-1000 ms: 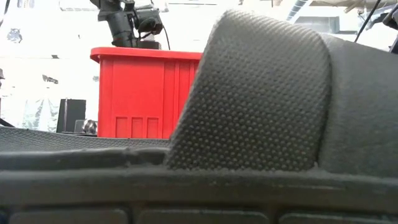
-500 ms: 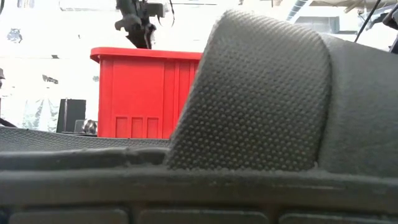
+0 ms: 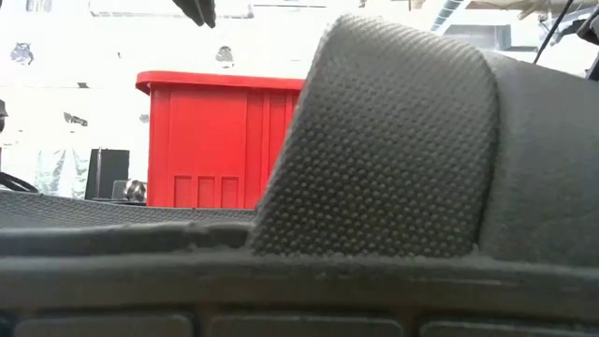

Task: Pick and place slides into bin
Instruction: Put the black slide into the container

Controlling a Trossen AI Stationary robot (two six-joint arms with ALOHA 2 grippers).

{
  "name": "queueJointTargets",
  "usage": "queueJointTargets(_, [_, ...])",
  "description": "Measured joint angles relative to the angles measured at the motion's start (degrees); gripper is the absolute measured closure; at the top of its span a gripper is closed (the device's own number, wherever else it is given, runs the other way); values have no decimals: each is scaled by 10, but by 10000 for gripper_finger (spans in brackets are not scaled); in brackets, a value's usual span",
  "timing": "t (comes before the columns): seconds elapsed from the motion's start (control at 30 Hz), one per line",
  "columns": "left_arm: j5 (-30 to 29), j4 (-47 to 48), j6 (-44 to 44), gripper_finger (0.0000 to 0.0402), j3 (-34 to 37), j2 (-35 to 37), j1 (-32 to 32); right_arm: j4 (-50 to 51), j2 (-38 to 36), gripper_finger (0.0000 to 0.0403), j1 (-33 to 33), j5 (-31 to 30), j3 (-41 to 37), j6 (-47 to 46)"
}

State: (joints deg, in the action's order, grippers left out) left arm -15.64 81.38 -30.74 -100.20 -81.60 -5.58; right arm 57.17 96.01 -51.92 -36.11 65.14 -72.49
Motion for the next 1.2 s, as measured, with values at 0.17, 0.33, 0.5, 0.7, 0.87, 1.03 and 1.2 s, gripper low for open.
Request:
queueJointTargets(0.17, [2, 18, 21, 264, -2, 0, 81, -5, 0, 278, 0, 0, 0, -10])
queueJointTargets(0.33, [18, 24, -26, 264, 17, 0, 177, -6, 0, 278, 3, 1, 0, -25])
queueJointTargets(0.5, [-13, 24, -61, 264, 56, 0, 278, -7, 0, 278, 3, 1, 0, -26])
queueJointTargets(0.7, [-57, 32, -50, 264, 125, 0, 348, -18, 0, 278, 3, 2, 0, -26])
queueJointTargets(0.87, [-19, 4, -13, 264, 201, 0, 372, -29, 0, 278, 3, 2, 0, -26])
queueJointTargets(1.03, [4, -91, -33, 264, 271, 0, 408, -37, 0, 278, 3, 2, 0, -26])
queueJointTargets(1.2, [4, -212, -76, 264, 309, 0, 445, -39, 0, 278, 3, 2, 0, -26])
